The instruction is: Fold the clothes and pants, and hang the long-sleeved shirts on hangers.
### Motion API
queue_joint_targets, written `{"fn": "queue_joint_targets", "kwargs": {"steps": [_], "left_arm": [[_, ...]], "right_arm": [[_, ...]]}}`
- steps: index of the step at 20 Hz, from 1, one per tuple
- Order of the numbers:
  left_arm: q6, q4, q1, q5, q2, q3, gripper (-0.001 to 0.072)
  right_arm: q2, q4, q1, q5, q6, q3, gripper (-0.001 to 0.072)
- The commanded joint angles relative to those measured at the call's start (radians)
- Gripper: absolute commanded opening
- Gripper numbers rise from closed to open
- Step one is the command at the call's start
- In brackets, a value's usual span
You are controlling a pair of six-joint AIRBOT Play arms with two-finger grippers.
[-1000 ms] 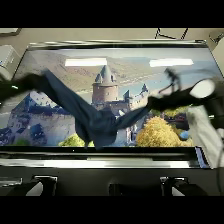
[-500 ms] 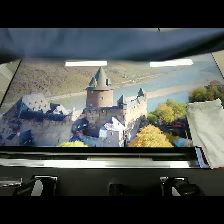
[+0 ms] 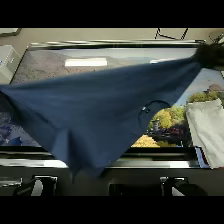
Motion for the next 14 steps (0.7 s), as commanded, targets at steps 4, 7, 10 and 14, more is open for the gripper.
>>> {"fn": "queue_joint_targets", "kwargs": {"steps": [4, 7, 10, 14], "left_arm": [[0.0, -0.071, -0.124, -0.011, -0.032, -0.465, 0.0019], [0.008, -0.058, -0.138, 0.034, -0.038, -0.489, 0.0019], [0.007, -0.057, -0.135, 0.147, -0.038, -0.473, 0.0019], [0.007, -0.056, -0.135, 0.17, -0.037, -0.45, 0.0019]], "right_arm": [[-0.496, 0.384, 0.001, 0.018, 0.117, -0.036, 0.0046], [-0.595, 0.525, 0.001, 0.078, 0.084, -0.036, 0.0047], [-0.575, 0.425, 0.0, 0.096, 0.023, -0.025, 0.0356], [-0.462, 0.229, -0.037, 0.199, -0.076, -0.009, 0.0675]]}}
